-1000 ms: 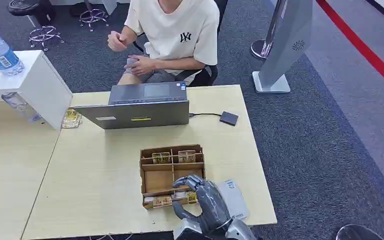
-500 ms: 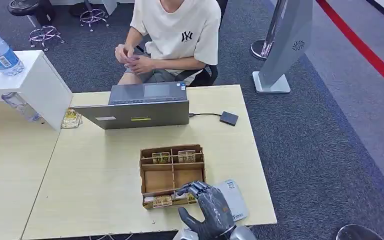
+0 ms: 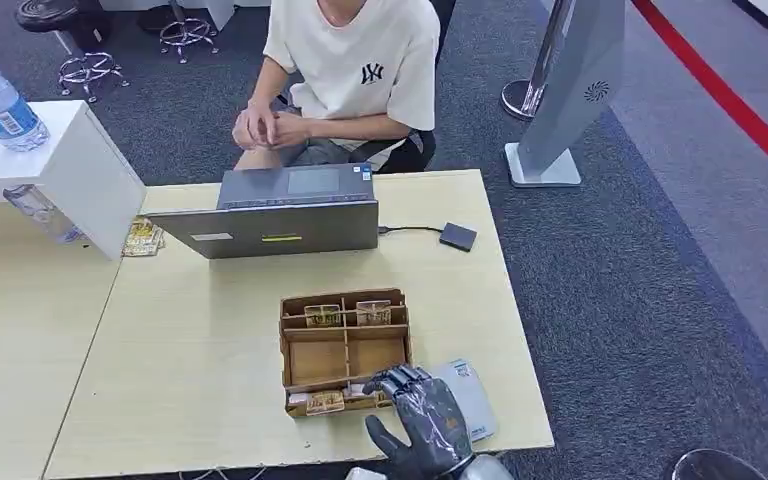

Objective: Pass the card to the sensor for recognition and then transmit it.

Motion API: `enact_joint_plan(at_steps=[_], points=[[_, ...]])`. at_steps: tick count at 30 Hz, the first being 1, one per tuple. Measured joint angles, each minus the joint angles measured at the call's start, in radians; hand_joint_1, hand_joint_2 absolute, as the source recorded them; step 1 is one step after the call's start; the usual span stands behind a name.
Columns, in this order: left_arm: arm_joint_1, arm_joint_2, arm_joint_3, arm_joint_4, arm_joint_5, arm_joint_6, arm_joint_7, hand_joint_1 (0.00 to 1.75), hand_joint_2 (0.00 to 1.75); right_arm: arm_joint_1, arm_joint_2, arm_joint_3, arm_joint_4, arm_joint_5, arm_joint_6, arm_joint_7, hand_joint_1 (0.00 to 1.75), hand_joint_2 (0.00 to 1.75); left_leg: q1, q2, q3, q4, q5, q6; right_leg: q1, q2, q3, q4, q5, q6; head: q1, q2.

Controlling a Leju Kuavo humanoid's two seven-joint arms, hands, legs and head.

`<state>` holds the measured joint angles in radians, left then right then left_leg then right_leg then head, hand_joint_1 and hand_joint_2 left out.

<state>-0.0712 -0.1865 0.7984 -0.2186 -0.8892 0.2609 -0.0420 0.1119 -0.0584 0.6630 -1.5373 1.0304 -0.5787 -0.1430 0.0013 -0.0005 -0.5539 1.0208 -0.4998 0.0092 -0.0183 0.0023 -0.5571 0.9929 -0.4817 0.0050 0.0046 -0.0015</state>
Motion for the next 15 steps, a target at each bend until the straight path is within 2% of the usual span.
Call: enact_joint_plan(at_steps=[3,15], points=[[0.000,0.000,0.000,0.000,-0.002,0.000,0.000,0.00,0.00,-0.002,-0.006,0.004,0.010,0.019,0.000,0.011,0.86,1.75,0.000,0.000,0.000,0.000,0.000,0.000,0.000,0.000,0.000,0.000,0.000,0.000,0.000,0.000],[0.000,0.003,0.001,0.000,-0.015,-0.003,0.003,0.00,0.00,-0.019,-0.016,0.017,0.058,0.074,-0.008,0.033,0.89,1.75,0.000,0.000,0.000,0.000,0.000,0.000,0.000,0.000,0.000,0.000,0.000,0.000,0.000,0.000]])
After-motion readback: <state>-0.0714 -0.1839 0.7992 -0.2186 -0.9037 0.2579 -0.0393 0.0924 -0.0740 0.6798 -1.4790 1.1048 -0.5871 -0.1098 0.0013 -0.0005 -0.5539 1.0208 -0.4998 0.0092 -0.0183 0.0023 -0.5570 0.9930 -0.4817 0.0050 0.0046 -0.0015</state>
